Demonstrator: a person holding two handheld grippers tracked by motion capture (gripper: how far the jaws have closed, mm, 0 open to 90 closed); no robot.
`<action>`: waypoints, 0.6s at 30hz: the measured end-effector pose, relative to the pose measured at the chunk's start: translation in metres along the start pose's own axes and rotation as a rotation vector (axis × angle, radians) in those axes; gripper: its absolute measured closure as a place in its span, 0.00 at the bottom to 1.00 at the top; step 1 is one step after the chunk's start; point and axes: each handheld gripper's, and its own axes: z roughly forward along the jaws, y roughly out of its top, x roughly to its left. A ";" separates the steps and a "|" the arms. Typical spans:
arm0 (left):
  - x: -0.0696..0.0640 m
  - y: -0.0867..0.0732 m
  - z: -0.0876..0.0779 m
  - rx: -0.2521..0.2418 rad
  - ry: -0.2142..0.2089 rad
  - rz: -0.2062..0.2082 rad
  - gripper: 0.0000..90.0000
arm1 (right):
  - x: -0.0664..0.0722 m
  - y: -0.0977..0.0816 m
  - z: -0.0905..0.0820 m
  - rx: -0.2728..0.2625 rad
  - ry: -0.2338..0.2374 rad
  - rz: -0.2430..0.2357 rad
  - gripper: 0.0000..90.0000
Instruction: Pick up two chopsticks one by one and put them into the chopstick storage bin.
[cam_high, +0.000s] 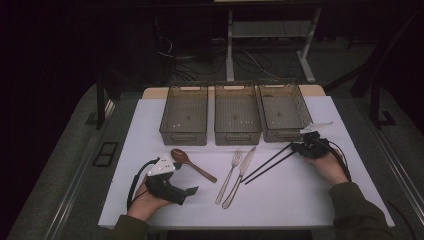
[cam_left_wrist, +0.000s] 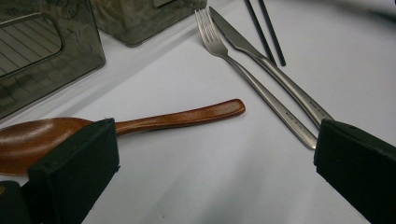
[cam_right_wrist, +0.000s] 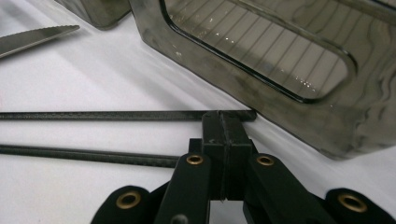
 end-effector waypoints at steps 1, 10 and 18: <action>0.000 0.000 0.000 0.000 0.000 0.000 0.00 | -0.001 -0.001 -0.001 -0.006 -0.004 0.004 0.99; 0.000 0.000 0.000 -0.002 0.000 -0.002 0.00 | -0.011 0.000 -0.005 -0.025 -0.026 0.027 0.99; 0.000 0.000 0.000 -0.001 -0.001 -0.004 0.00 | -0.020 -0.001 -0.004 -0.025 -0.042 0.048 0.99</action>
